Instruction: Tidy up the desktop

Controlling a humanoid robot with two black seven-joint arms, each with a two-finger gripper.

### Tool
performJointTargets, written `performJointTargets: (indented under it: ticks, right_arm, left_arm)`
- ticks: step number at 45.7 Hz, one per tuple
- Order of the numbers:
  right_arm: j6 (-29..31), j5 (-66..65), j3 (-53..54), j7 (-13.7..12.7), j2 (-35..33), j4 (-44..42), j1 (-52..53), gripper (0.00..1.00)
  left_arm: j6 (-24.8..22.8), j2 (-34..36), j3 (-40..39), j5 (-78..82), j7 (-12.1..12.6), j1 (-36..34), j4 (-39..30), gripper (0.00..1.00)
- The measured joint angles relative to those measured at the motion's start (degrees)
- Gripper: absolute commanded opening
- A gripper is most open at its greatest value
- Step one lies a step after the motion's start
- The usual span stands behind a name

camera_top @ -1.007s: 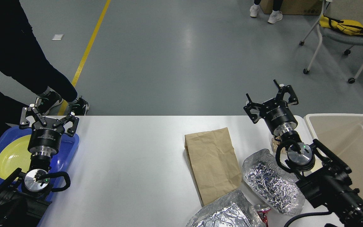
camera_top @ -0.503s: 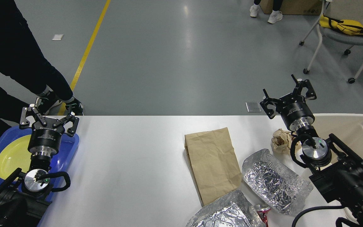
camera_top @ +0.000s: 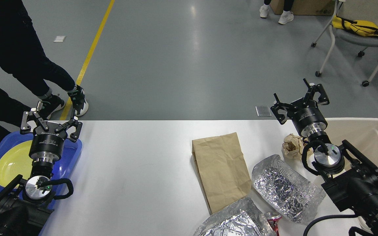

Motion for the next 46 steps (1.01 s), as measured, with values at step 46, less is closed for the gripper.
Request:
performJointTargets:
  ticks: [46]
  right_arm:
    - [0.0,0.3,-23.2,0.0,-20.2,-0.8,6.9,1.0]
  left_arm:
    - [0.0,0.0,0.0,0.0,0.0,0.0,0.0,0.97]
